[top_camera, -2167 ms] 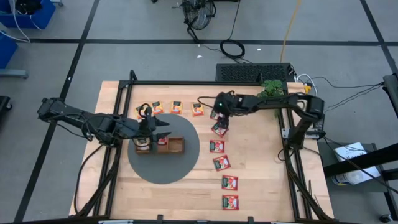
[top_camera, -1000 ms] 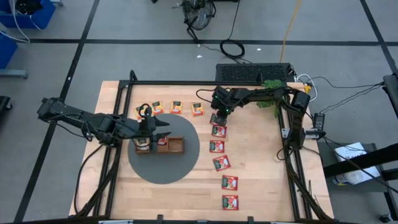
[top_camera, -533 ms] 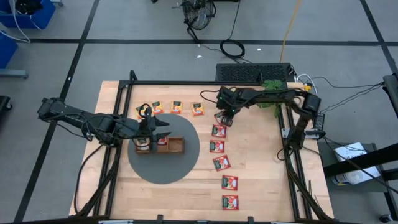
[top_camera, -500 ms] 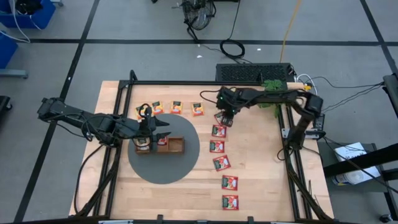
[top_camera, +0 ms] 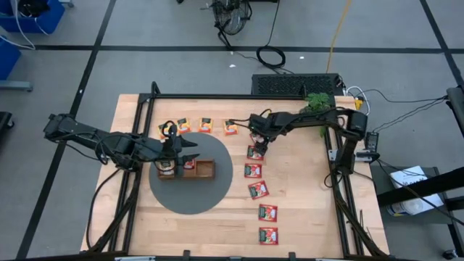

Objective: Pick & Place Tea
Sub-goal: Put the red tea bag into the middle section of the wooden organizer

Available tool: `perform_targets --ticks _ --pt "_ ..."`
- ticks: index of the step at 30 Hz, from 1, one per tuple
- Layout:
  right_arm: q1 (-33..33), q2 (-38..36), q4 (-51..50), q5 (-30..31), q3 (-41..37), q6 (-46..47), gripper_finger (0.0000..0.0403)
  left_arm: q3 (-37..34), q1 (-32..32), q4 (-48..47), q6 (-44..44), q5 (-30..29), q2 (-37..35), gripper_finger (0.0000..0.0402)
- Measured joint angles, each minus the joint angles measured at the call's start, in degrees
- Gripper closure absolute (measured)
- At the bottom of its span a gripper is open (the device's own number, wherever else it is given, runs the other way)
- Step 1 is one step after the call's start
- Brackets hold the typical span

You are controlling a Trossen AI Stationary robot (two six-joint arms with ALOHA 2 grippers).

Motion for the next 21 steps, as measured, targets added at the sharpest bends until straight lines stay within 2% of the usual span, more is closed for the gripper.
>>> perform_targets --ticks 7,13,21 --pt "-1.6 1.8 4.8 -0.7 0.2 4.2 0.0059 0.0 0.0 0.0 0.0 0.0 0.0 0.0224" --pt "-3.5 2.2 4.8 -4.9 -0.1 7.0 0.0061 0.0 0.0 0.0 0.0 0.0 0.0 0.0224" --pt "-4.0 5.4 3.7 -4.2 -2.5 7.0 0.0087 0.0 0.0 0.0 0.0 0.0 0.0 0.0224"
